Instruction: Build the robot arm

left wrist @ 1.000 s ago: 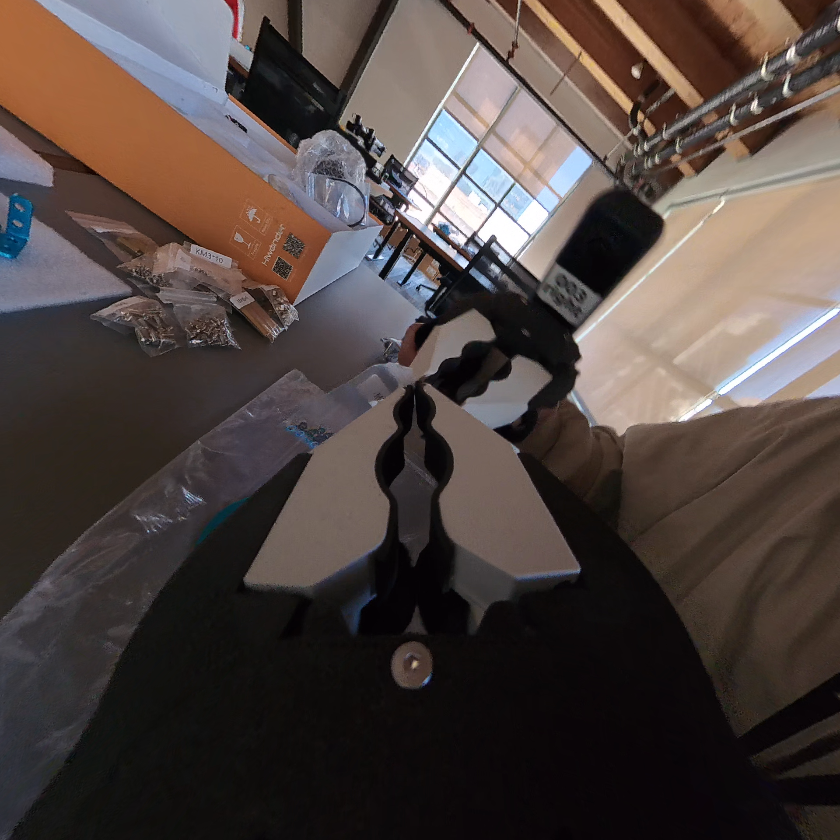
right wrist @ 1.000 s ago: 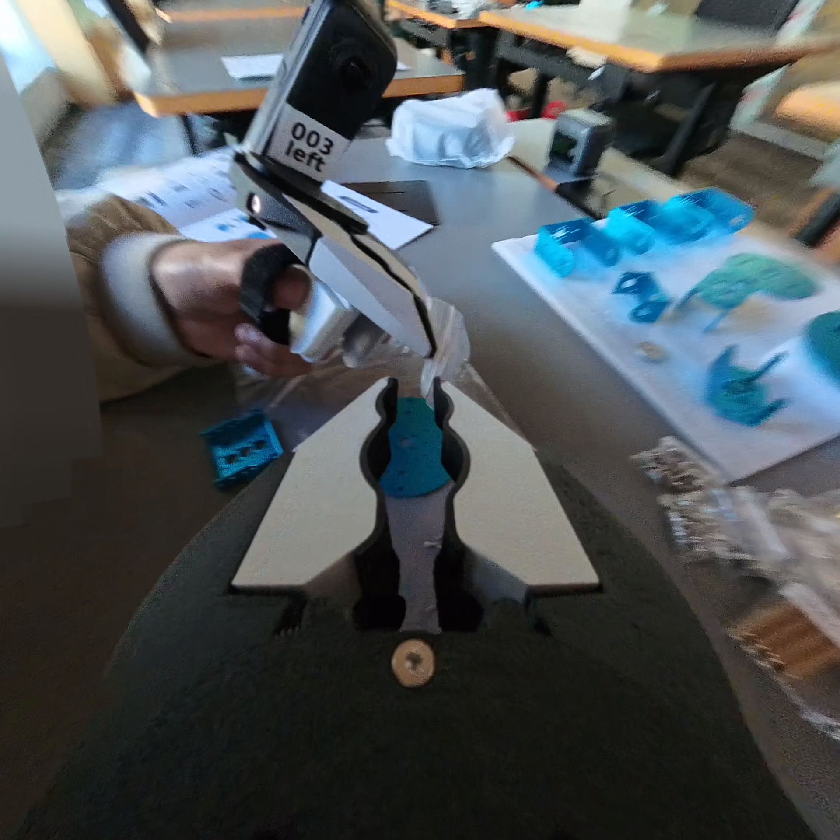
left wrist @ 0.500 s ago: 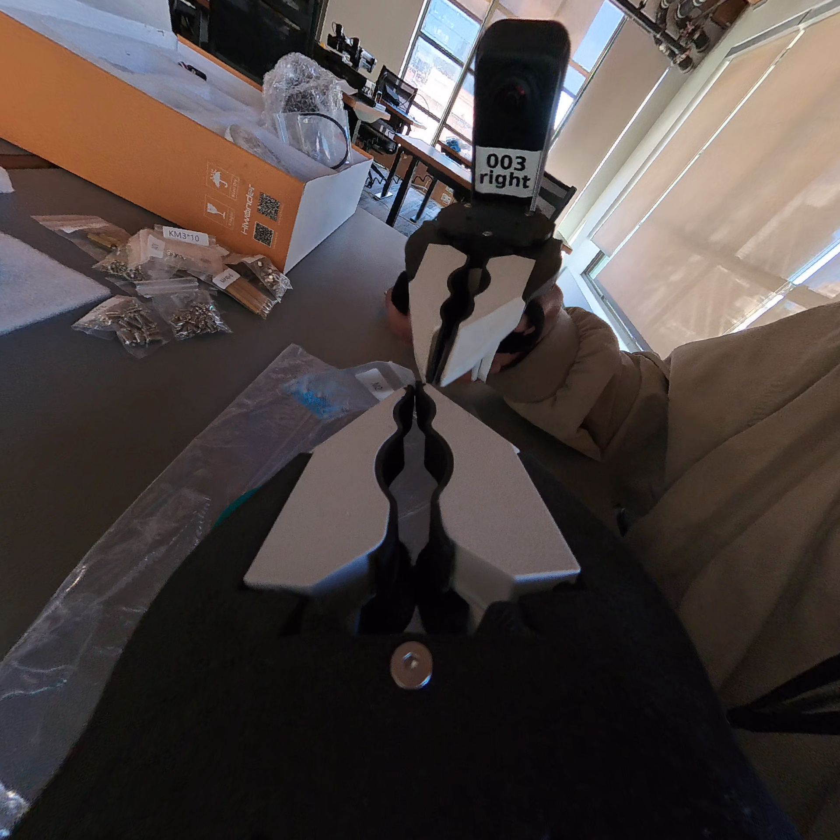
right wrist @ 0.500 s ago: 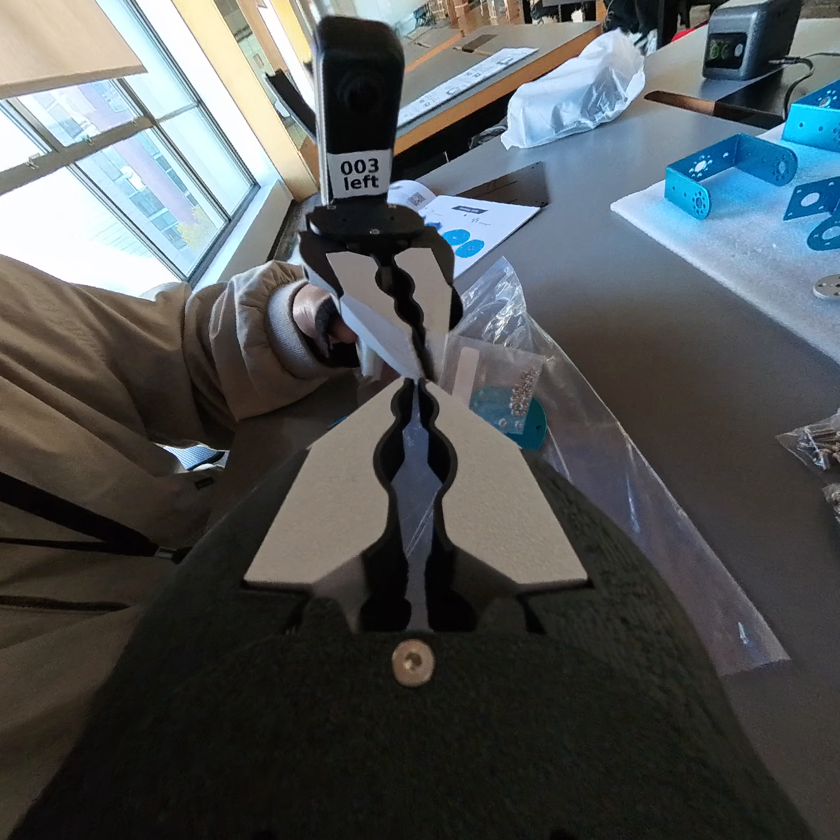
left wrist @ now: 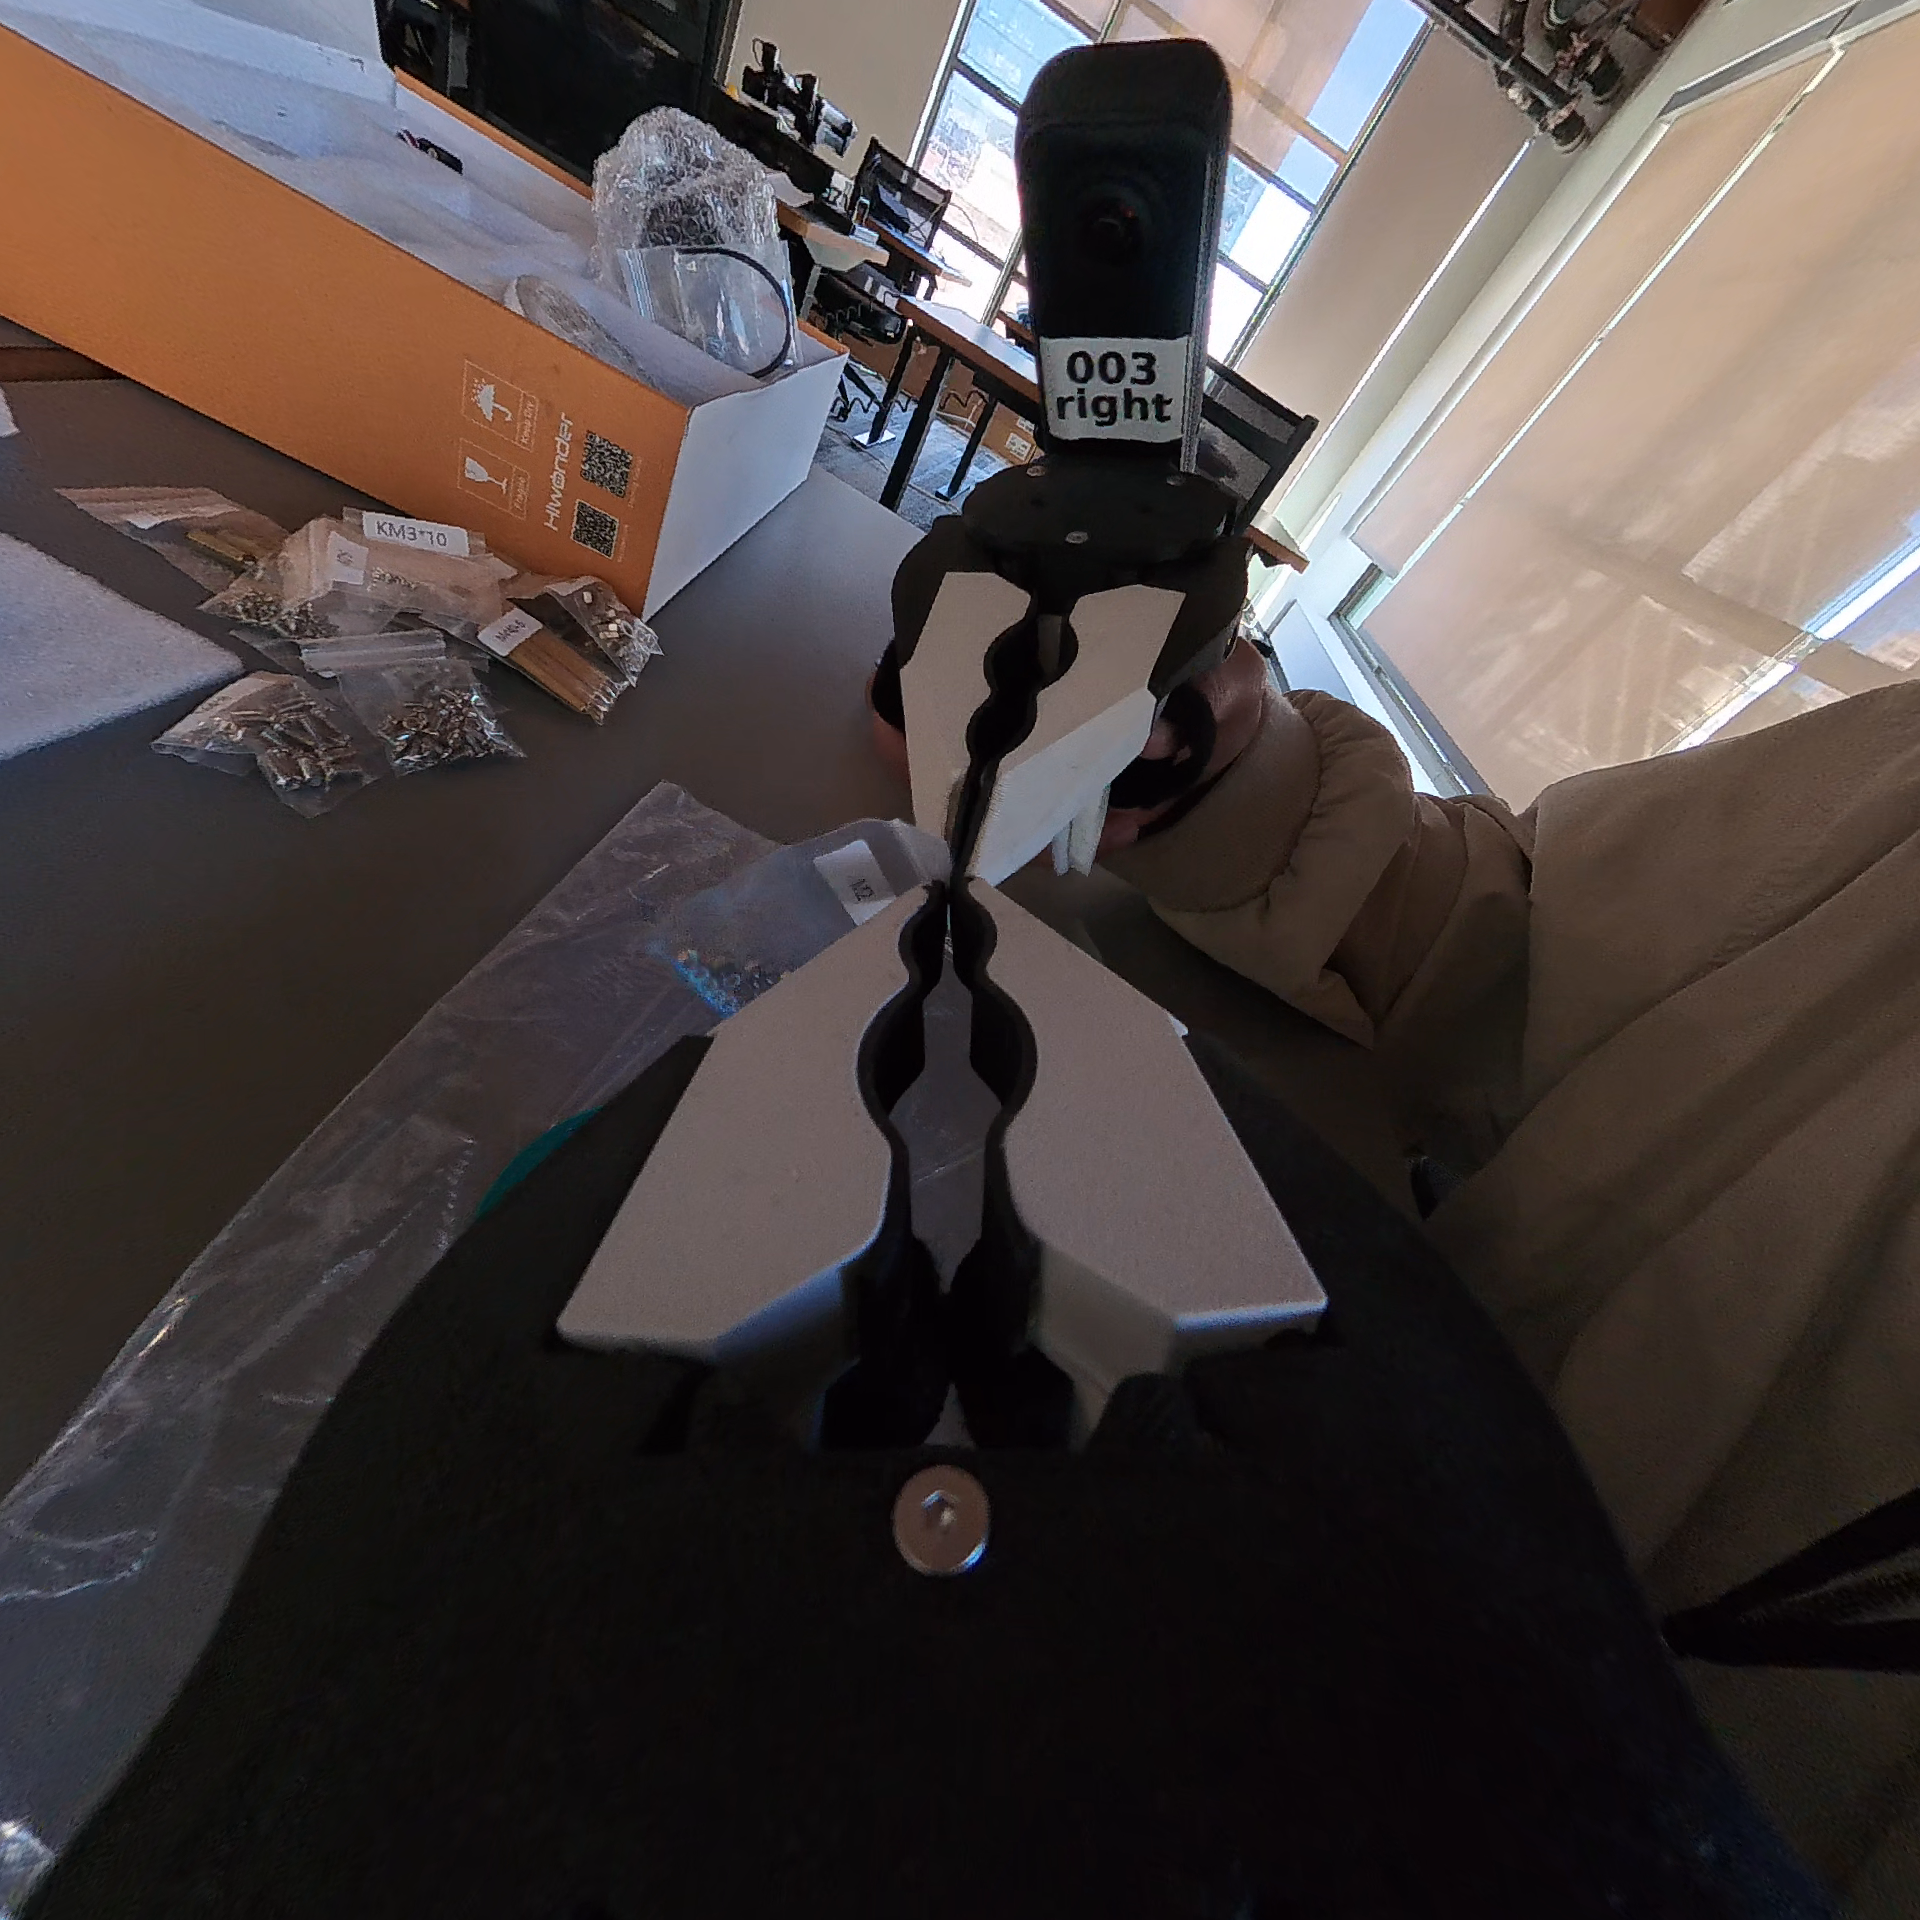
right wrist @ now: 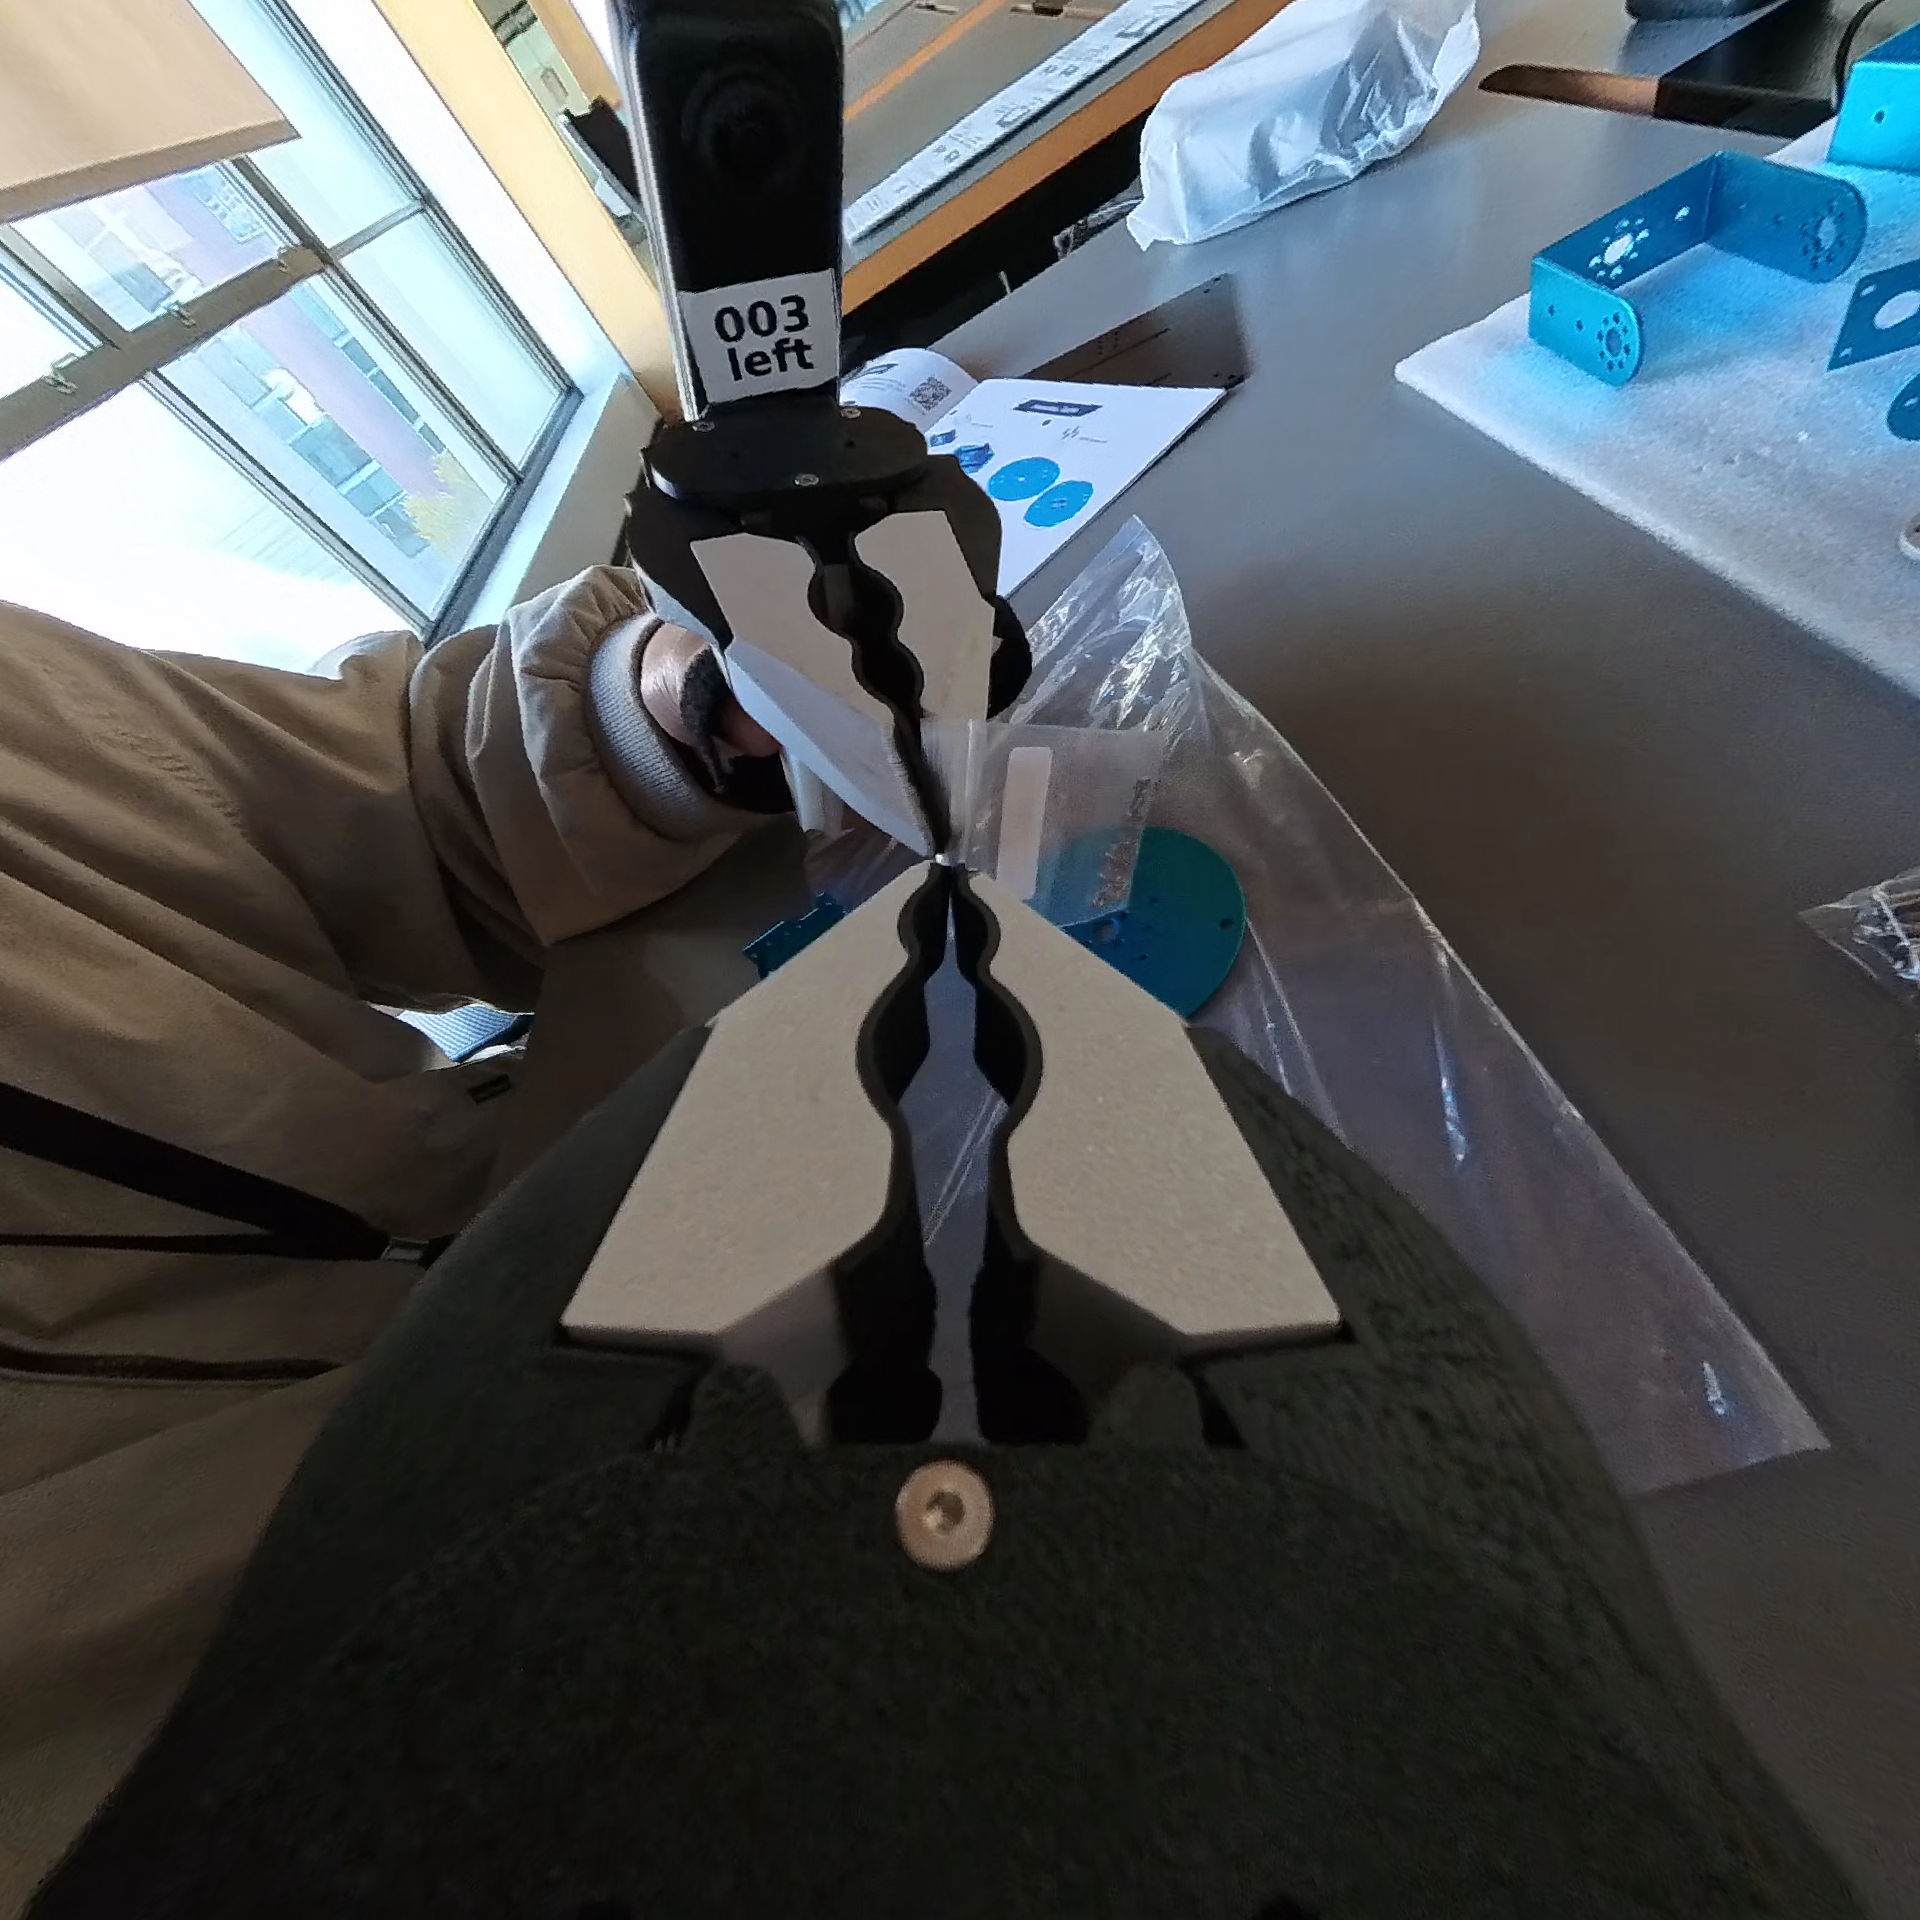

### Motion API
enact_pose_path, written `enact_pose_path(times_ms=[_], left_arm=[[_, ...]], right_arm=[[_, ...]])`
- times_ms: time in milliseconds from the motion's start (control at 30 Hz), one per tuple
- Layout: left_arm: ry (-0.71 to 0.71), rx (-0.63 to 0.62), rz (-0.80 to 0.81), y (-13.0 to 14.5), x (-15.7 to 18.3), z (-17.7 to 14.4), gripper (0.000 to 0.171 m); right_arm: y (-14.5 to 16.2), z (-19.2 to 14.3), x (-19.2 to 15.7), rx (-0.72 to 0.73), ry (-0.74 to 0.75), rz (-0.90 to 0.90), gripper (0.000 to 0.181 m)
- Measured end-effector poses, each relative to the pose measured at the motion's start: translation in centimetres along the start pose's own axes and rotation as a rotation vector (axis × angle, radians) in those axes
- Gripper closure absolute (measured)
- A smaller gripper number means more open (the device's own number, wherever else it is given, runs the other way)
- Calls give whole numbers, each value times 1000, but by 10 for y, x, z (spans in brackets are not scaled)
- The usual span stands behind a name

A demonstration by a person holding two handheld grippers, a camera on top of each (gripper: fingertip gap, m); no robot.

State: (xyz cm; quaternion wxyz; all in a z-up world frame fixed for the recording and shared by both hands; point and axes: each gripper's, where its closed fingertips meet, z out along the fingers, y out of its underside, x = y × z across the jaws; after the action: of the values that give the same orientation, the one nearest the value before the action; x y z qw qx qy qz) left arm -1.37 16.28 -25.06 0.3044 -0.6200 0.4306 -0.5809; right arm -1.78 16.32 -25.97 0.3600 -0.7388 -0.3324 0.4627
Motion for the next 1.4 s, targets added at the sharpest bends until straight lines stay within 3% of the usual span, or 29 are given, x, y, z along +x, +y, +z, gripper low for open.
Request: enact_pose_path(times_ms=[533,1167,1400], left_arm=[[0,18,-31,-1,-3,-1,171],[45,-6,33,-1,10,0,171],[45,-13,33,1,10,1,171]], right_arm=[[-3,-2,6,12,33,24,181],[-4,-4,-14,42,-224,209,180],[-1,-3,-13,31,-215,208,181]])
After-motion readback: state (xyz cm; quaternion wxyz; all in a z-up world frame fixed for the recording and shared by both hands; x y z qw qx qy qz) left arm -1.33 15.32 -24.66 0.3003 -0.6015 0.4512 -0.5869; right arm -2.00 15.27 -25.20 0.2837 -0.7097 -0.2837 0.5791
